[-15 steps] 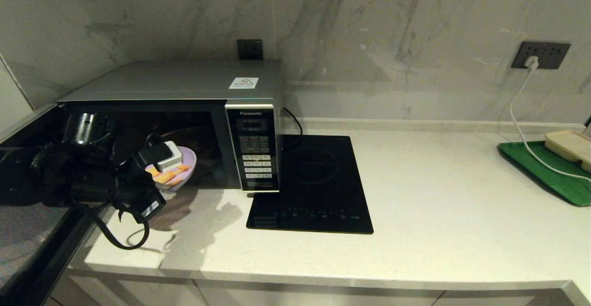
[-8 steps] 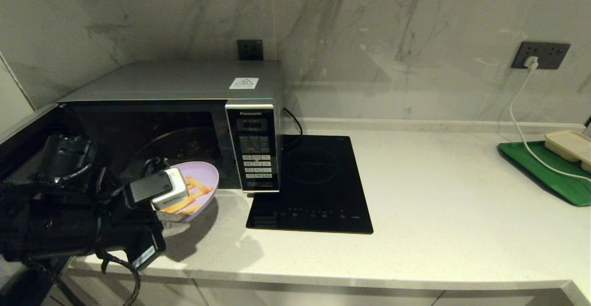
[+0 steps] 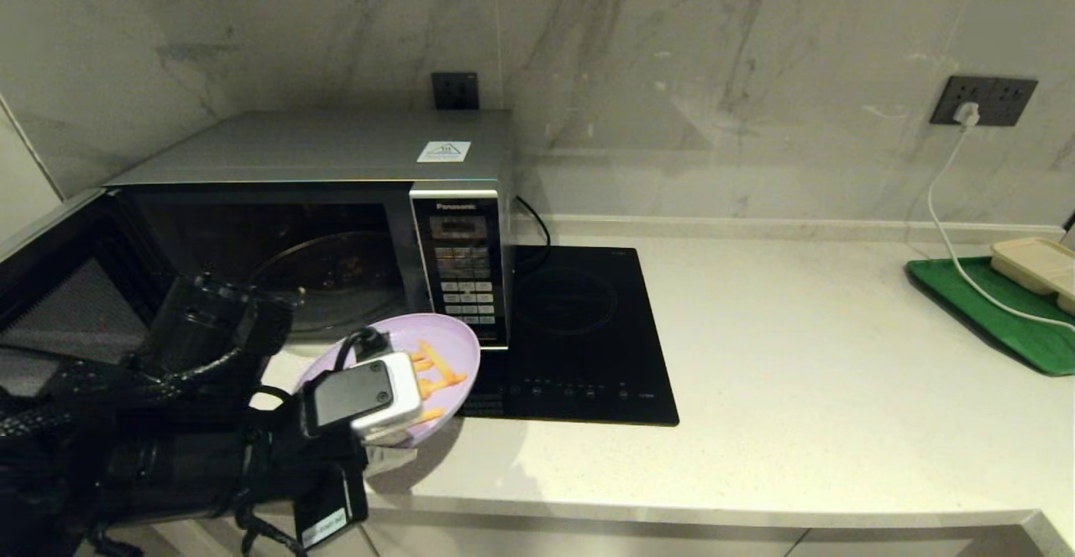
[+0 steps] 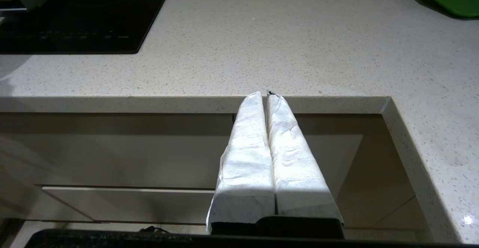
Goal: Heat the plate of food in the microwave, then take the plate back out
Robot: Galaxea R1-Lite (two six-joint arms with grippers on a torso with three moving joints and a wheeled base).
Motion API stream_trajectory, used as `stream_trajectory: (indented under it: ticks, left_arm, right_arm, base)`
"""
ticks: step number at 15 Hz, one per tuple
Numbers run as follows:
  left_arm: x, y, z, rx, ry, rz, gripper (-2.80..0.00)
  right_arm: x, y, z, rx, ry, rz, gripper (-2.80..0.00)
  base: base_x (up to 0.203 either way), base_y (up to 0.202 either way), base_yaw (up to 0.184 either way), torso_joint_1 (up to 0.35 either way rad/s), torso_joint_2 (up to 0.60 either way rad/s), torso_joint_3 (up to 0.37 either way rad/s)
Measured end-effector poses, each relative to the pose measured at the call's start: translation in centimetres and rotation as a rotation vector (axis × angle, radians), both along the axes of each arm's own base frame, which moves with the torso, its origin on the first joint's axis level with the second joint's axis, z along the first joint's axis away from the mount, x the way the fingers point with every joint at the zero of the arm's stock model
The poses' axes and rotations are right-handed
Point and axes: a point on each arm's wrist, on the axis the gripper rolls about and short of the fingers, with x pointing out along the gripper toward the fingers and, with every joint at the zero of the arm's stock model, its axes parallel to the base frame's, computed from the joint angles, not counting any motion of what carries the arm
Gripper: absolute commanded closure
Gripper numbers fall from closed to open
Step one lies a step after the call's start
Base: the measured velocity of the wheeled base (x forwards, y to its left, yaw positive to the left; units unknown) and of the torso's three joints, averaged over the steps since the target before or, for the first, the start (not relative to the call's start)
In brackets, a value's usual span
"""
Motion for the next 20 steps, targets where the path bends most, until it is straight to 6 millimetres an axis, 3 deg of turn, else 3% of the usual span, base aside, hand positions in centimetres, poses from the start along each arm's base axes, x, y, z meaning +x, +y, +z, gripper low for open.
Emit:
stream_trajectory:
  ticks: [4, 10, 20]
  left_arm:
    - [1.1, -4.4, -1.1, 0.026, -0.026, -0.057, 0.0]
    - [1.0, -11.5, -2.9, 0.03, 0.0, -0.147, 0.0]
    - [4.2, -16.5, -5.5, 0.03, 0.027, -0.133, 0.0]
  right_arm:
    - [0.0, 0.0, 0.0, 0.0, 0.0, 0.0, 0.0]
    - [0.0, 0.0, 0.0, 0.0, 0.001, 0.0, 0.0]
    - [0.0, 0.0, 0.0, 0.0, 0.0, 0.0, 0.0]
  base:
    - [0.0, 0.0, 0.0, 0.0, 0.0, 0.0]
    - [0.0, 0.0, 0.0, 0.0, 0.0, 0.0]
    - [0.0, 0.0, 0.0, 0.0, 0.0, 0.0]
